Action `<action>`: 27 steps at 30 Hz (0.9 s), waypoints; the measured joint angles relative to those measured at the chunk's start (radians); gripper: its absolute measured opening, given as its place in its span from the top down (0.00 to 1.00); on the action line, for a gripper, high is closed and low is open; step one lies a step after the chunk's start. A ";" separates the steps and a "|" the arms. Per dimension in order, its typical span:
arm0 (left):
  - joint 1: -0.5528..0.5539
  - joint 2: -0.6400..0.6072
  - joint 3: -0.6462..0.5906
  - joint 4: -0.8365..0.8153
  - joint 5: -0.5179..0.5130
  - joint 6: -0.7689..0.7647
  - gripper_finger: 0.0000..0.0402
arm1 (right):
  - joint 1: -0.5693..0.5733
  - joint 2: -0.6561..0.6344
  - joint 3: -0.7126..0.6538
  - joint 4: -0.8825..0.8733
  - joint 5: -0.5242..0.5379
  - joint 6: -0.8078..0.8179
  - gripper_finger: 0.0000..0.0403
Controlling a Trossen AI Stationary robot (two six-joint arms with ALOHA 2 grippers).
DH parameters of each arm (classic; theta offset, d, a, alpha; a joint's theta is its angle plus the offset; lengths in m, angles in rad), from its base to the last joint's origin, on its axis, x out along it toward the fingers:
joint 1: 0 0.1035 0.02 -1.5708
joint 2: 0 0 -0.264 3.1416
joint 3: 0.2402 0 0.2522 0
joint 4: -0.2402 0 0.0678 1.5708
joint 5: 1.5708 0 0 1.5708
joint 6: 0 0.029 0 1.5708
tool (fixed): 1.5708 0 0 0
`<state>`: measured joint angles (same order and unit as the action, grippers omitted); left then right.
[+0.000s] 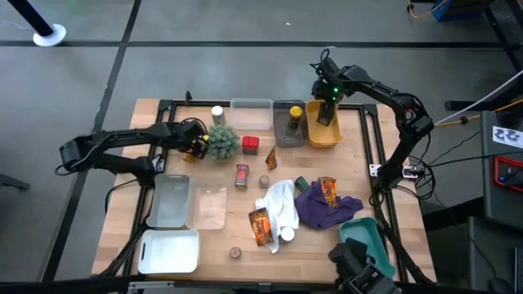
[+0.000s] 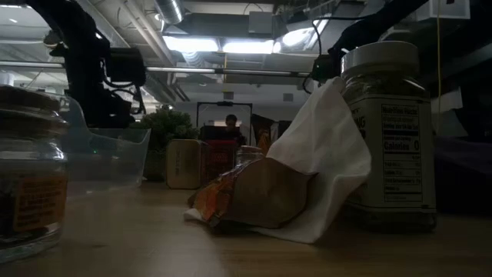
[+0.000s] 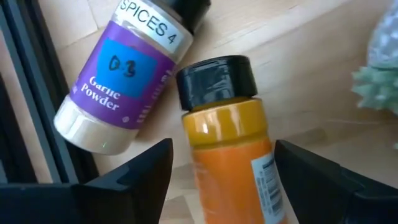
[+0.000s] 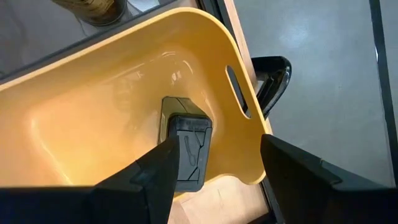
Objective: Sort spices by type
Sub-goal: Put the orange seasoning bottle into the top transparent bin
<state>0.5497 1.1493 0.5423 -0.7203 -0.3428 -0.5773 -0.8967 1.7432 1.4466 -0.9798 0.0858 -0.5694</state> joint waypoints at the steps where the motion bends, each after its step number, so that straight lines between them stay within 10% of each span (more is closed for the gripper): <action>1: 0.003 0.010 0.000 0.006 0.003 0.000 0.34 | 0.000 -0.001 0.000 0.000 0.000 0.000 0.44; 27: 0.015 -0.059 0.014 -0.009 0.084 0.059 0.58 | 0.000 -0.191 0.000 0.007 -0.064 0.008 0.44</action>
<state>0.5652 1.0905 0.5565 -0.7290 -0.2584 -0.5185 -0.8963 1.5522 1.4467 -0.9732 0.0215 -0.5610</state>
